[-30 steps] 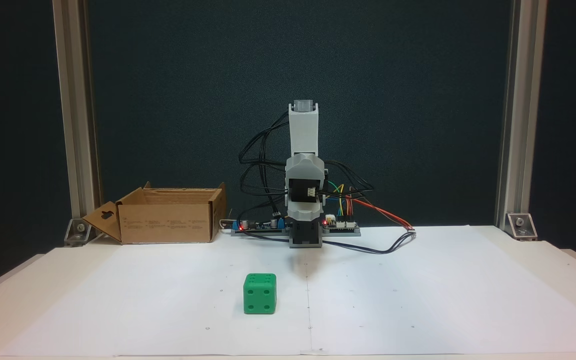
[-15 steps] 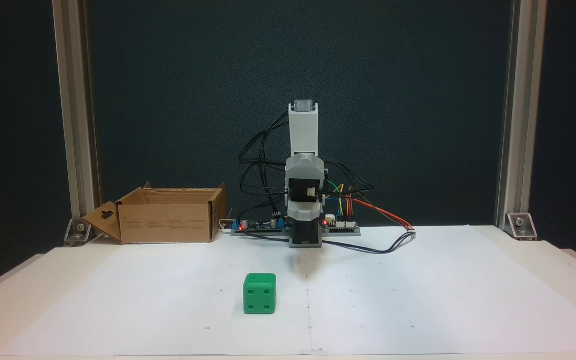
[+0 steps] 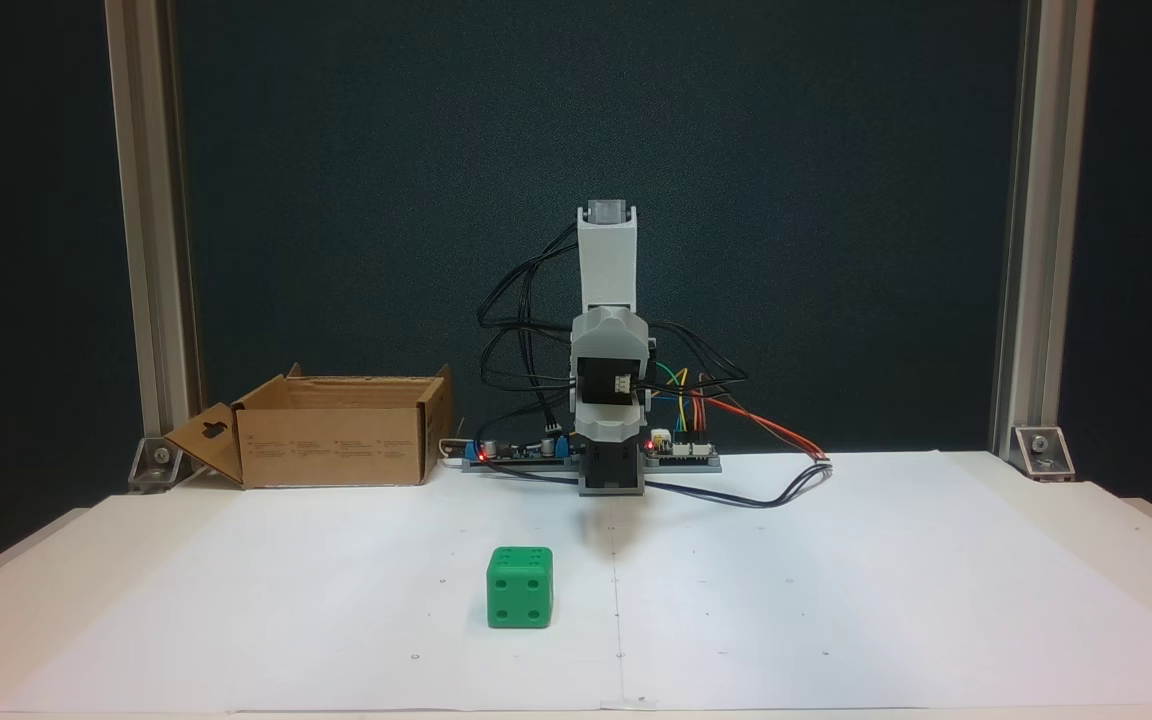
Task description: Grasp a green dice and put it in the bin.
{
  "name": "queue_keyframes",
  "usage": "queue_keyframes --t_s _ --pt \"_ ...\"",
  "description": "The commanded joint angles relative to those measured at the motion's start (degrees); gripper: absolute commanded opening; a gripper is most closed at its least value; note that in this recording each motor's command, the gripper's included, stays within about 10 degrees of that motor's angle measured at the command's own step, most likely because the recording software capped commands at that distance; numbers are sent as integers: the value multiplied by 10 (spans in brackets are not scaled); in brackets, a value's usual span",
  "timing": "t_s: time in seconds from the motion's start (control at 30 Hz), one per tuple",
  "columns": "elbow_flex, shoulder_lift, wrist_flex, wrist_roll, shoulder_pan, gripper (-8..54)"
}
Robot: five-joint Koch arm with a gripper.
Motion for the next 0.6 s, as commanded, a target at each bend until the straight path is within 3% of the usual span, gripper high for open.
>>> queue_keyframes --t_s 0.0,0.33,0.57 --pt "-10 59 10 12 4 424" --pt "-263 59 411 15 7 437" --pt "-412 57 682 85 6 433"
